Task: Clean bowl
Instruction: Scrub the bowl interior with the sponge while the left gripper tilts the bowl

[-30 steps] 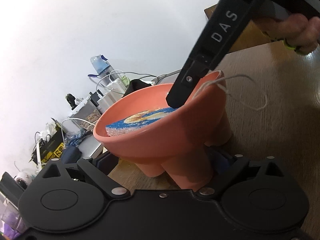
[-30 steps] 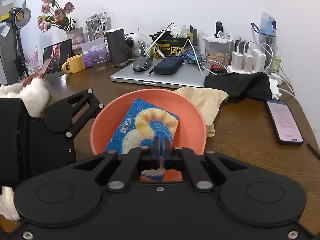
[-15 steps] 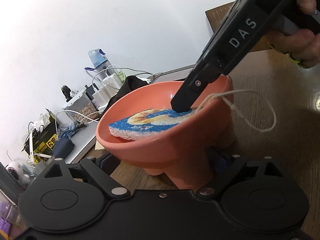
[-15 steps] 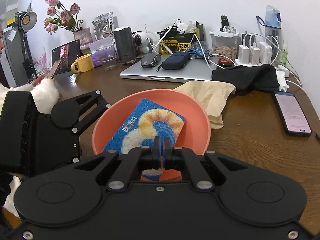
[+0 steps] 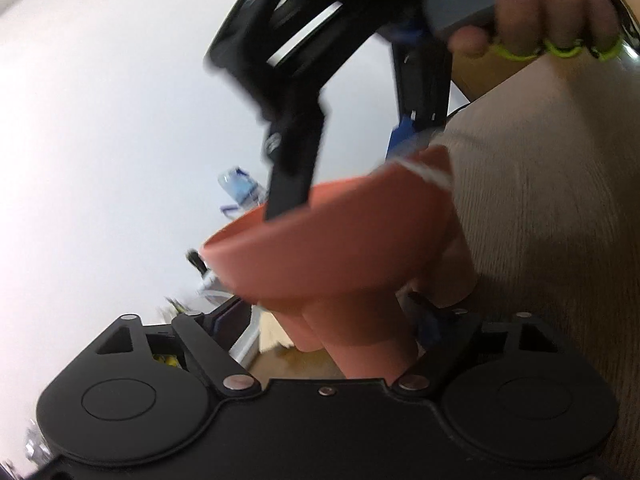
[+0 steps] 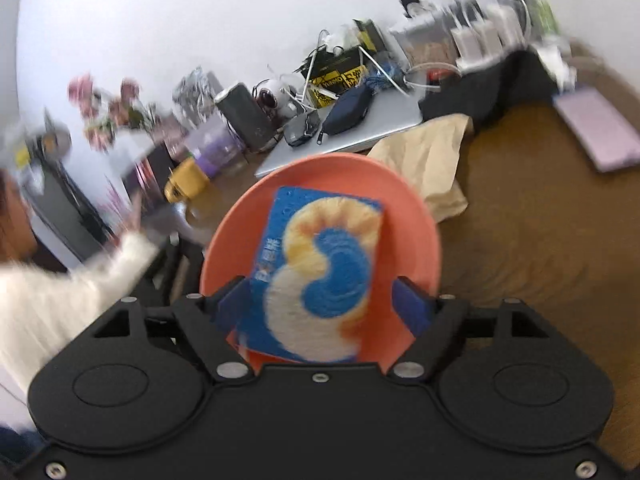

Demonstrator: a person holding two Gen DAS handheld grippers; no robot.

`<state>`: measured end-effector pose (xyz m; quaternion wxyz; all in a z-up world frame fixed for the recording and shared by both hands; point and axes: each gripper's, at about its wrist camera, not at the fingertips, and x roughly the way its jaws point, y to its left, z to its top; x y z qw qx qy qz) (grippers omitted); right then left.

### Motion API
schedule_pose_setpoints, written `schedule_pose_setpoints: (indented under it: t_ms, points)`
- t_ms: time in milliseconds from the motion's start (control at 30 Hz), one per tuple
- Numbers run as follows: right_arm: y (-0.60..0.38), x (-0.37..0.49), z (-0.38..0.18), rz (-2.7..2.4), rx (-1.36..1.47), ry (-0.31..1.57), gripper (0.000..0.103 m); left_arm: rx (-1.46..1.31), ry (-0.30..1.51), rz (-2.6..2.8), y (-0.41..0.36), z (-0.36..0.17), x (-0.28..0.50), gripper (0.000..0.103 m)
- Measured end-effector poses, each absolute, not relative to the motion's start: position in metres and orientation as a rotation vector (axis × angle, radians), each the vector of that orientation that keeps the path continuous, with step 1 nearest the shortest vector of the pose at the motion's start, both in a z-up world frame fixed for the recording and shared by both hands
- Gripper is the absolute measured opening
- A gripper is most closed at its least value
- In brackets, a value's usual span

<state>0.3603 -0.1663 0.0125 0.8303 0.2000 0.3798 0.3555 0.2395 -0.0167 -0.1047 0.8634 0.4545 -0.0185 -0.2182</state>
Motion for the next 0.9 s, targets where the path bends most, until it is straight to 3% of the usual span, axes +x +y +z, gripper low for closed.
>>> schedule_pose_setpoints:
  t_ms: [100, 133, 433, 900]
  points:
    - [-0.168, 0.370, 0.007, 0.711, 0.469, 0.826, 0.082, 1.004, -0.063, -0.457, -0.020, -0.112, 0.234, 0.049]
    - [-0.169, 0.373, 0.005, 0.710, 0.485, 0.834, 0.078, 1.014, -0.064, -0.460, -0.020, -0.113, 0.234, 0.049]
    - [-0.161, 0.359, 0.009, 0.697, 0.360, 0.781, 0.077, 0.967, 0.014, -0.537, -0.011, -0.104, 0.251, 0.048]
    - [-0.114, 0.301, 0.056, 0.725, -0.887, 0.442, 0.078, 0.955, 0.026, -0.566, -0.006, -0.103, 0.267, 0.048]
